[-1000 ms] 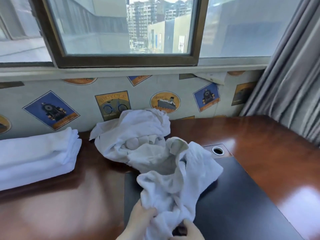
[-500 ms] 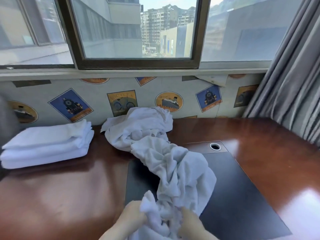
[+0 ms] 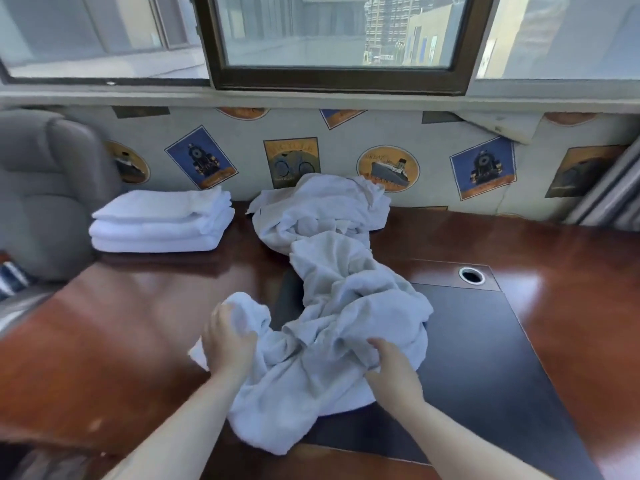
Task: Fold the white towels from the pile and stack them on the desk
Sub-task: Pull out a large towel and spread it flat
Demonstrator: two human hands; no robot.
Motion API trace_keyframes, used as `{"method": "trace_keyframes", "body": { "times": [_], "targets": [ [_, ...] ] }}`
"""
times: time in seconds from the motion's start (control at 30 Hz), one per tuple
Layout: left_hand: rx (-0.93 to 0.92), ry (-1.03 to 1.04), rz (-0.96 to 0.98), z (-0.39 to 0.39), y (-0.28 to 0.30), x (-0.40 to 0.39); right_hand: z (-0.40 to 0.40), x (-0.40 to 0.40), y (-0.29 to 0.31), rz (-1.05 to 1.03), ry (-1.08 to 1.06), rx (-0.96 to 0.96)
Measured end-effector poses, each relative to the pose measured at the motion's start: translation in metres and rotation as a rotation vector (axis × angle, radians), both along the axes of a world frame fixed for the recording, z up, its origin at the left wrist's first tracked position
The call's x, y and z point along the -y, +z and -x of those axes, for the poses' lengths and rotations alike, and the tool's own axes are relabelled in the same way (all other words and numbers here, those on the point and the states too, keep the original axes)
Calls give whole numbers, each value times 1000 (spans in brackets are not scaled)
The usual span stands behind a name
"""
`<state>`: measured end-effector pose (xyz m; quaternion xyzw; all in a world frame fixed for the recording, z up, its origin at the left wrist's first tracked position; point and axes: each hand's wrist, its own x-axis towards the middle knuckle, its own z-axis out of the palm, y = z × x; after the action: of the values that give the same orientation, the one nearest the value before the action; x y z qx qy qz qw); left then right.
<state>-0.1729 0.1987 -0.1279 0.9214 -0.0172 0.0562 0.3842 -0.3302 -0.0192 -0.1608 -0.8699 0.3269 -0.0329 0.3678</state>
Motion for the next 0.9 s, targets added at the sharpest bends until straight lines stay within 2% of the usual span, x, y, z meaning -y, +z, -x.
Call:
{"method": "trace_keyframes", "body": {
  "times": [0.07, 0.13, 0.23, 0.27, 0.37, 0.47, 0.53, 0.67, 0.73, 0.8, 0.9],
  "targets": [
    [60, -232, -162, 43, -21, 20, -9, -3, -7, -20, 79, -4],
    [2, -484, -313, 82, -46, 39, -16, -8, -15, -14, 109, -12],
    [-318, -710, -565, 113, -85, 47, -21, -14, -19, 20, 137, -6],
    [-336, -736, -649, 110, -90, 43, -20, -9, -17, 119, 143, -13],
    [-216, -797, -785, 84, -88, 18, -21, 28, -12, 546, 142, -132],
    [-184, -743, -888, 52, -84, -13, -19, 61, -12, 649, 203, -376],
    [-204, -632, -942, 29, -81, -27, -17, 48, -23, 627, 338, -437],
    [-461, -389, -874, -7, -73, -40, -10, -25, -47, 622, 479, -321],
    [-524, -323, -877, -19, -69, -48, -13, -56, -45, 556, 564, -246],
    [-570, -238, -794, -26, -67, -54, -17, -79, -38, 472, 642, -182],
    [-600, -55, -407, -28, -70, -63, -26, -94, -16, 206, 589, -177]
  ]
}}
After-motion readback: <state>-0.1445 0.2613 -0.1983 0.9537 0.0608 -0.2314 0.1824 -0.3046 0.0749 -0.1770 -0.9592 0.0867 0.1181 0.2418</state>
